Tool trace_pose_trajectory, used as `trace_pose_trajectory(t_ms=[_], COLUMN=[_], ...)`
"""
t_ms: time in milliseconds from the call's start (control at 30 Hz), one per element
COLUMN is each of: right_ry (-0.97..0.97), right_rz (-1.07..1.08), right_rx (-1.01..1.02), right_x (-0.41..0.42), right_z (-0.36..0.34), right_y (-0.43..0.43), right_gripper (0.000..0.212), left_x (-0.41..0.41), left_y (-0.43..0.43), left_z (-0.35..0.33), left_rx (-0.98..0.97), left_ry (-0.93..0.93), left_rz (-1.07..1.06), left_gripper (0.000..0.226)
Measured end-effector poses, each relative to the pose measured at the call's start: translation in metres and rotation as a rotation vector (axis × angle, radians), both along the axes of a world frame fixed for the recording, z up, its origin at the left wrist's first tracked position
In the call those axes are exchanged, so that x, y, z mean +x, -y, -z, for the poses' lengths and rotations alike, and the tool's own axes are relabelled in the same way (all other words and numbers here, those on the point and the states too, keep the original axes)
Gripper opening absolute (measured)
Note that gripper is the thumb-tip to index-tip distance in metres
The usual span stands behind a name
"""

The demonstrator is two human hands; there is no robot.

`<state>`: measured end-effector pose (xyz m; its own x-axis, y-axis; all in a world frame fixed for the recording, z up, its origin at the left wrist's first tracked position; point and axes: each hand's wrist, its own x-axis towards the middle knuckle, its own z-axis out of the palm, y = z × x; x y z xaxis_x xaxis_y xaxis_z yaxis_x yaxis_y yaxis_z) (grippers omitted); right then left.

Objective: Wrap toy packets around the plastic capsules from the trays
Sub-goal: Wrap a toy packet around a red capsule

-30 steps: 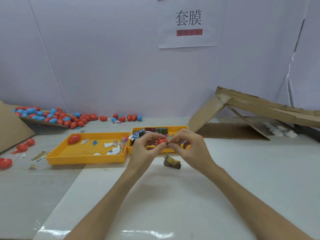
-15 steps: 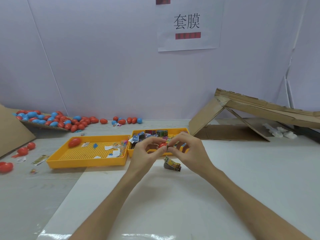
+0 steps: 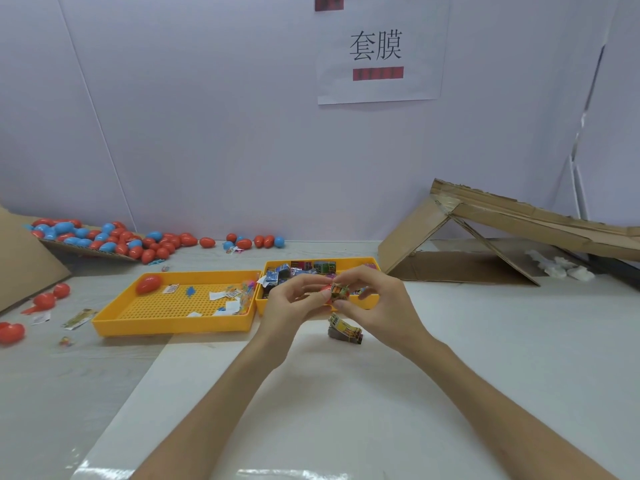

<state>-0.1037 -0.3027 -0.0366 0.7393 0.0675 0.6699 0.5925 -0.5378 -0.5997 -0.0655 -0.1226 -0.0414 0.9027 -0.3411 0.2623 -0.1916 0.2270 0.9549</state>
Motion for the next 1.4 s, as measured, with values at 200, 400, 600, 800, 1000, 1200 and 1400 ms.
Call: trace_pose_trajectory(t_ms=[200, 400, 600, 800, 1000, 1200, 1400], right_ry=[-0.015, 0.022, 0.090, 0.125, 0.112, 0.056, 0.001], right_rz=[-0.013, 0.013, 0.023, 0.015, 0.033, 0.000, -0.023], right_rx=[0.042, 0.048, -0.024, -0.079, -0.096, -0.095, -0.068], right_x=[0.000, 0.001, 0.003, 0.005, 0.008, 0.009, 0.008], right_z=[0.000, 0.001, 0.006, 0.010, 0.009, 0.011, 0.011], right_y=[-0.001, -0.001, -0.003, -0.008, -0.004, -0.006, -0.009], right_gripper=[0.028, 0.030, 0.037, 0.041, 0.036, 0.031, 0.031], left_x=[0.000, -0.003, -0.006, -0.004, -0.006, -0.006, -0.003], left_y=[-0.001, -0.002, -0.001, 0.000, -0.002, -0.005, -0.006], left_z=[0.000, -0.002, -0.005, -0.001, -0.007, -0.009, -0.010], left_rx=[-0.055, -0.167, -0.116, -0.018, -0.092, -0.165, -0.199], left_ry=[-0.093, -0.257, -0.258, -0.224, -0.269, -0.346, -0.359], left_rz=[0.002, 0.107, 0.187, 0.124, 0.225, 0.298, 0.310], left_gripper=[0.023, 0.026, 0.037, 0.036, 0.045, 0.049, 0.050])
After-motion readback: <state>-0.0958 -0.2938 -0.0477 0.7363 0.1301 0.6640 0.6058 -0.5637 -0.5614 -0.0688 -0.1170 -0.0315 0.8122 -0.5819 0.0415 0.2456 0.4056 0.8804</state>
